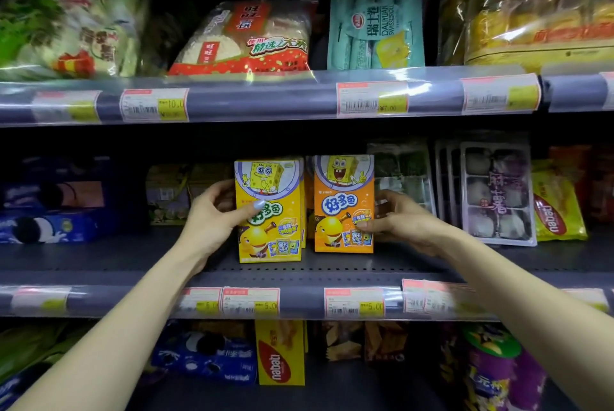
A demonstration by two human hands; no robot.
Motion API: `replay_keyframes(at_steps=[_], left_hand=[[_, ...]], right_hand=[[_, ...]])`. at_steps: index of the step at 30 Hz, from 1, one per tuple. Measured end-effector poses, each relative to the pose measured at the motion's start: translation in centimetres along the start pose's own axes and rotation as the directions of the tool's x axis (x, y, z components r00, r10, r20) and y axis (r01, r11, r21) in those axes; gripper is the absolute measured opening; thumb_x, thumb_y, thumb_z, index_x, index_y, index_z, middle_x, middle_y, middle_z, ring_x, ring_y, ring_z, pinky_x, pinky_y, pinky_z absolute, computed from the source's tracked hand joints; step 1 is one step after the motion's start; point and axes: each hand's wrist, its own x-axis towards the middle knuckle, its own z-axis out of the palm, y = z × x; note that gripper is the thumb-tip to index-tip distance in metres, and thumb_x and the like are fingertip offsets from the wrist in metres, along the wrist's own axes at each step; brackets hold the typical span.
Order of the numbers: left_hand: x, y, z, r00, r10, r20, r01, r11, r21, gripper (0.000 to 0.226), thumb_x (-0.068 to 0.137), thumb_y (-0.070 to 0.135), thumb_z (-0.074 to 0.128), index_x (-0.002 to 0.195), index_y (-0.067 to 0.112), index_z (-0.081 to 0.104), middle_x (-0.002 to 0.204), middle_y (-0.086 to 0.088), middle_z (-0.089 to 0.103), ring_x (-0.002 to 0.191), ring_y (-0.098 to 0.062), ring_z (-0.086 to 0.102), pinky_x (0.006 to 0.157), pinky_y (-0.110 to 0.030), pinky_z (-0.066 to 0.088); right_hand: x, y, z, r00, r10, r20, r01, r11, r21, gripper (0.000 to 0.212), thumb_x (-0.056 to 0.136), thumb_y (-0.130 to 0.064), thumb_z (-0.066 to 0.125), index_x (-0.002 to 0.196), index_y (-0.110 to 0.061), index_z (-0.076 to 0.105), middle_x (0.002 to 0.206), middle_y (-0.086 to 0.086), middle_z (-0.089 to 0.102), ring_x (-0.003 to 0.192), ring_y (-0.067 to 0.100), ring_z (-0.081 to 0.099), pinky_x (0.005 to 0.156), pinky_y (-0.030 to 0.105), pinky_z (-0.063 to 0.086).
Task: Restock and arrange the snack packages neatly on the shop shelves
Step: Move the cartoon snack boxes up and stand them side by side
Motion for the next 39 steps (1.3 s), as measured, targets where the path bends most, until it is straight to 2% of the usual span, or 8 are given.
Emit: replay_keyframes(at_steps=[5, 11, 16, 19, 25, 30, 34, 39], left_hand=[[-0.6, -0.2, 0.5, 0.996, -0.052, 0.067, 0.058, 0.994, -0.09, 0.047, 0.079, 0.018, 0.073, 0.121, 0.022, 0.054, 0.105, 0.002, 0.071, 0.088, -0.01, 0.07, 0.066, -0.02, 0.057], [-0.6, -0.3, 1.1, 0.988, -0.06, 0.144, 0.073, 0.994, -0.086, 0.031, 0.085, 0.021, 0.067, 0.116, 0.021, 0.061, 0.11, 0.0, 0.071, 0.097, -0.015, 0.07, 0.08, -0.029, 0.058], [-0.6, -0.4, 1.4, 0.986, -0.062, 0.153, 0.077, 0.992, -0.097, 0.026, 0.086, 0.021, 0.067, 0.112, 0.023, 0.063, 0.106, 0.001, 0.072, 0.093, -0.015, 0.071, 0.077, -0.028, 0.059], [-0.6, -0.3, 1.6, 0.984, -0.07, 0.162, 0.091, 0.988, -0.125, 0.026, 0.085, 0.019, 0.067, 0.112, 0.021, 0.063, 0.105, 0.0, 0.073, 0.091, -0.015, 0.072, 0.072, -0.025, 0.059], [-0.7, -0.1, 1.8, 0.976, -0.097, 0.194, 0.128, 0.98, -0.155, 0.019, 0.088, 0.018, 0.063, 0.108, 0.019, 0.063, 0.104, -0.002, 0.073, 0.086, -0.015, 0.073, 0.068, -0.025, 0.059], [-0.7, 0.0, 1.8, 0.974, -0.102, 0.204, 0.134, 0.98, -0.147, 0.022, 0.089, 0.02, 0.062, 0.111, 0.018, 0.061, 0.106, -0.004, 0.073, 0.092, -0.018, 0.072, 0.072, -0.027, 0.06], [-0.9, -0.2, 1.8, 0.976, -0.095, 0.197, 0.126, 0.981, -0.148, 0.022, 0.089, 0.02, 0.062, 0.111, 0.018, 0.061, 0.104, -0.001, 0.073, 0.09, -0.016, 0.072, 0.073, -0.026, 0.06], [-0.9, -0.2, 1.7, 0.974, -0.104, 0.203, 0.131, 0.983, -0.126, 0.019, 0.091, 0.021, 0.06, 0.111, 0.022, 0.06, 0.104, 0.001, 0.073, 0.089, -0.014, 0.072, 0.071, -0.025, 0.059]], right_hand=[[0.1, -0.1, 0.8, 0.998, -0.047, -0.039, 0.046, 0.998, -0.03, 0.062, 0.076, 0.004, 0.073, 0.128, -0.012, 0.045, 0.114, 0.016, 0.063, 0.096, 0.026, 0.066, 0.081, 0.041, 0.057], [0.3, -0.1, 1.2, 0.995, -0.079, -0.057, 0.074, 0.993, -0.088, 0.065, 0.077, 0.001, 0.073, 0.134, -0.011, 0.045, 0.106, 0.008, 0.062, 0.089, 0.018, 0.065, 0.069, 0.027, 0.057], [0.4, 0.1, 1.4, 0.99, -0.097, -0.098, 0.085, 0.989, -0.119, 0.074, 0.074, -0.001, 0.077, 0.138, -0.012, 0.042, 0.109, 0.009, 0.064, 0.096, 0.024, 0.066, 0.079, 0.036, 0.057], [0.4, 0.1, 1.4, 0.989, -0.097, -0.113, 0.085, 0.99, -0.112, 0.072, 0.073, -0.001, 0.078, 0.136, -0.011, 0.044, 0.109, 0.009, 0.064, 0.098, 0.026, 0.066, 0.084, 0.041, 0.056], [0.7, 0.4, 1.8, 0.983, -0.116, -0.143, 0.096, 0.985, -0.143, 0.072, 0.072, -0.003, 0.079, 0.136, -0.009, 0.046, 0.112, 0.007, 0.065, 0.095, 0.022, 0.067, 0.08, 0.035, 0.057], [0.9, 0.7, 2.2, 0.978, -0.146, -0.148, 0.103, 0.959, -0.265, 0.061, 0.076, -0.015, 0.078, 0.132, -0.015, 0.052, 0.118, 0.002, 0.067, 0.105, 0.022, 0.065, 0.095, 0.046, 0.051], [0.8, 0.5, 2.4, 0.981, -0.145, -0.132, 0.099, 0.946, -0.308, 0.049, 0.081, -0.016, 0.074, 0.126, -0.019, 0.056, 0.117, 0.001, 0.067, 0.106, 0.022, 0.064, 0.098, 0.046, 0.05], [0.3, 0.2, 2.6, 0.981, -0.142, -0.131, 0.086, 0.929, -0.359, 0.045, 0.084, -0.019, 0.071, 0.126, -0.018, 0.056, 0.117, 0.001, 0.067, 0.106, 0.022, 0.064, 0.098, 0.045, 0.049]])
